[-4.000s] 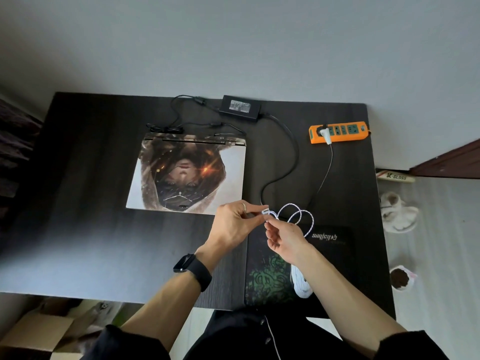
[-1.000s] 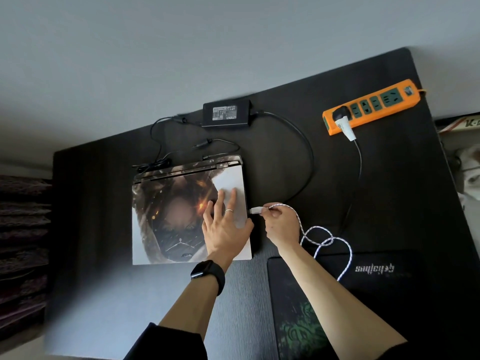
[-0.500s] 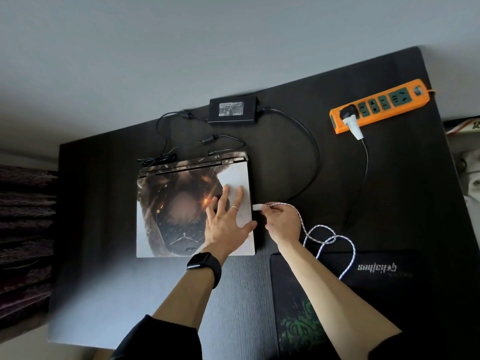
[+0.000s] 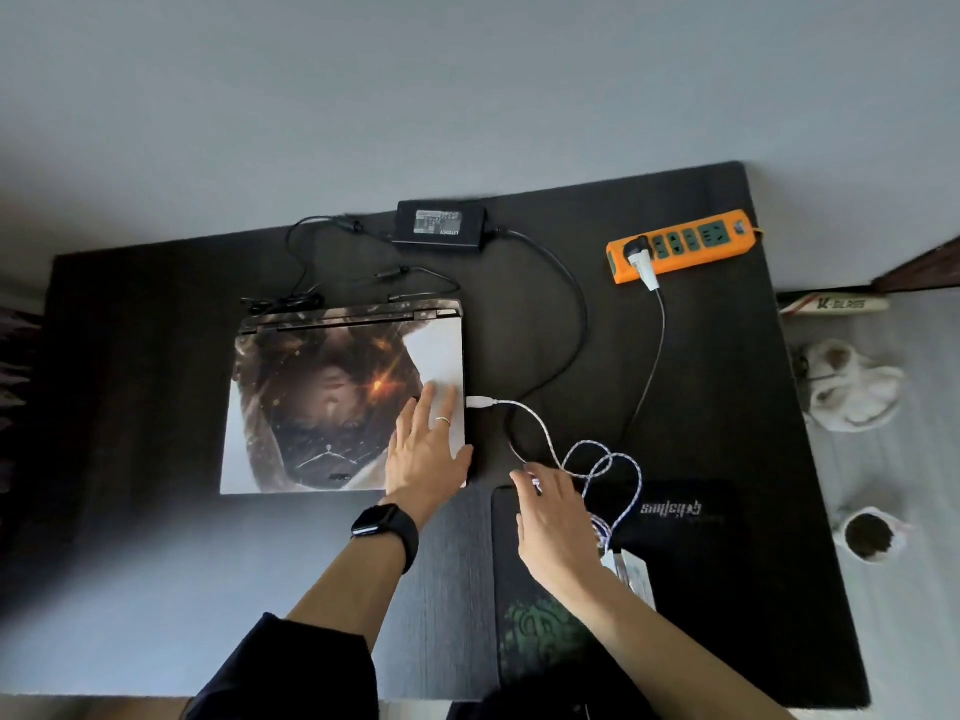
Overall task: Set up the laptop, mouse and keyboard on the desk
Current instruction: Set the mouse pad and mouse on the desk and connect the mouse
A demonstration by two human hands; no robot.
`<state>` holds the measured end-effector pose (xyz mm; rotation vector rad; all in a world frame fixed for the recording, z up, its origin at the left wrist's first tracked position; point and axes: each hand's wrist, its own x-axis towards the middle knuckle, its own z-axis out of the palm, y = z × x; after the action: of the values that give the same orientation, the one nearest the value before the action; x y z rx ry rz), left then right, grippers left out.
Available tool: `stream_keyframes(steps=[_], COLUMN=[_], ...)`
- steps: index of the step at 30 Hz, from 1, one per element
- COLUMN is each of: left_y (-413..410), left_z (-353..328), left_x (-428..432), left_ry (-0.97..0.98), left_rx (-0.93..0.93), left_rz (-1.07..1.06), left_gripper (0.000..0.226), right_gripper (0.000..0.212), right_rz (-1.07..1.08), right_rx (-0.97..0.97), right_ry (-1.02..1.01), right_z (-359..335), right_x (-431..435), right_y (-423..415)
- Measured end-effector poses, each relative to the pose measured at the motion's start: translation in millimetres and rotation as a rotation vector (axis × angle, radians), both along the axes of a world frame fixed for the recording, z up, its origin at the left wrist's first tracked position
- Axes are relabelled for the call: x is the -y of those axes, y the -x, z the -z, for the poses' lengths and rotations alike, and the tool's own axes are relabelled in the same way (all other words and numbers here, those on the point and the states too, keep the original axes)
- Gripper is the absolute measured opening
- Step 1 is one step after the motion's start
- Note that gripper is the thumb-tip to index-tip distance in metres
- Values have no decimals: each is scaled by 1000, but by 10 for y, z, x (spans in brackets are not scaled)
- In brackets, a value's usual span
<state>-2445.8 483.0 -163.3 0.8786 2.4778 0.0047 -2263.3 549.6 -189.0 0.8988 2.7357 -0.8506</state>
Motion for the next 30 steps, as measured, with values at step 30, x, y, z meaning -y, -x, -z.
stream_keyframes(steps=[30], left_y=[-1450], left_z=[-179], left_x=[1991], left_ry=[-132], left_rx=[182], left_rz=[-379], left_gripper=[59], right_gripper=[40], right_rz=[-378], right_rx=[-8], right_ry=[-107], right_z=[-524], right_x=[1023], right_y=[-679])
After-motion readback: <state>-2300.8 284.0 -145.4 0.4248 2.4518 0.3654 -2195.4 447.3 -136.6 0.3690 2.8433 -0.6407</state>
